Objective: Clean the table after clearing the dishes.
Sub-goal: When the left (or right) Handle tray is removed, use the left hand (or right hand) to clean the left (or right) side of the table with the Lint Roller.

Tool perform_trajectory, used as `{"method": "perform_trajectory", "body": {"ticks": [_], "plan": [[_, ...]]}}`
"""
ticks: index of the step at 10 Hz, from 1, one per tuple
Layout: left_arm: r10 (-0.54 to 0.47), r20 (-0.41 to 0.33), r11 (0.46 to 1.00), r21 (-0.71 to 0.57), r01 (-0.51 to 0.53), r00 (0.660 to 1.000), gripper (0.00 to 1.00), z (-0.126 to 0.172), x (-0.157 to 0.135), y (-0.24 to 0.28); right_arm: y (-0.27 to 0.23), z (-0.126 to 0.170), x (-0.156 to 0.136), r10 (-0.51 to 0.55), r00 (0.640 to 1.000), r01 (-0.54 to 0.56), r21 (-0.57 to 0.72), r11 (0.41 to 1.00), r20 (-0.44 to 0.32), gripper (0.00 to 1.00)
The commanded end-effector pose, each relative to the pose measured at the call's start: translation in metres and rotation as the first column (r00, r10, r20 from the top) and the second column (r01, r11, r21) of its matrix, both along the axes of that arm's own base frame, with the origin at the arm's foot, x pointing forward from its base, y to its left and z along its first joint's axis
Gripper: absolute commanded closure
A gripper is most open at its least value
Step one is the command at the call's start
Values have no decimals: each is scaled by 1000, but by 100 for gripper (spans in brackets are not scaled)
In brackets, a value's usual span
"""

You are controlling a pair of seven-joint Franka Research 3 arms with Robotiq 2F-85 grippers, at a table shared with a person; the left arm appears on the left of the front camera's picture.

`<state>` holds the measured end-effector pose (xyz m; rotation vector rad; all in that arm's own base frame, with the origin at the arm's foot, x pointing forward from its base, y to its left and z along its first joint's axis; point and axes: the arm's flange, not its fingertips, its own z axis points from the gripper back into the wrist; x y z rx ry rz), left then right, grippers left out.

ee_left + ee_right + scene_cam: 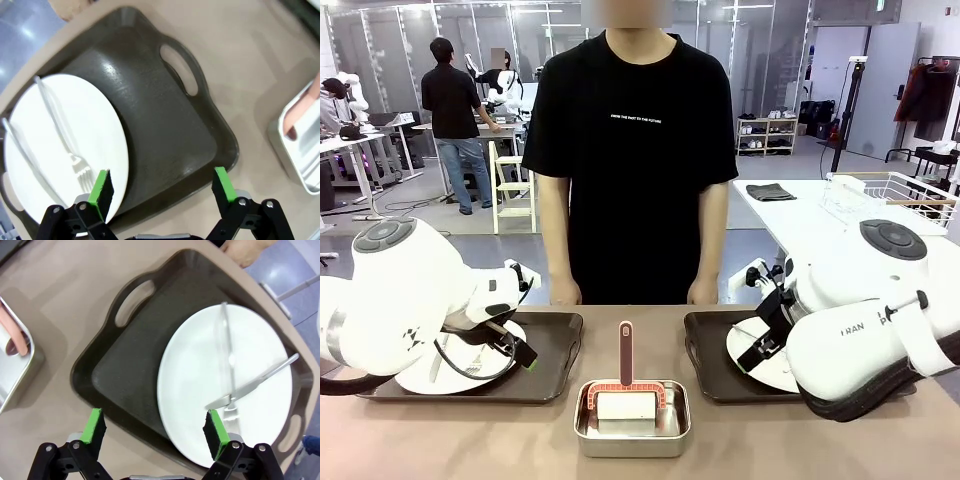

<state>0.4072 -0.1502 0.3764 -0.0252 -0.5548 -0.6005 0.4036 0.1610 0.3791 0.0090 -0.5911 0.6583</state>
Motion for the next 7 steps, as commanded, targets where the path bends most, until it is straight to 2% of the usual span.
{"method": "perform_trajectory", "body": {"ticks": [1,2,3,4,5,6,7], "plan": [[31,-29,1000,5,-31,999,0,30,27,14,-7,36,36,-27,997,32,82,996,-67,0],[31,-114,998,-48,-37,993,0,45,40,26,-12,48,51,-24,988,50,166,985,-154,0],[56,-169,994,-85,-71,984,0,58,51,41,-22,59,65,-26,973,79,227,971,-228,0],[52,-257,980,-175,-100,965,0,70,61,61,-36,67,77,-24,955,123,319,940,-296,0],[30,-330,940,-311,-138,943,0,82,70,89,-57,74,81,-11,935,171,423,890,-354,0],[33,-358,909,-378,-177,933,0,92,71,115,-81,79,80,35,907,212,526,823,-420,0],[12,-398,854,-473,-216,917,0,99,69,143,-109,80,74,80,880,249,600,760,-467,0]]}}
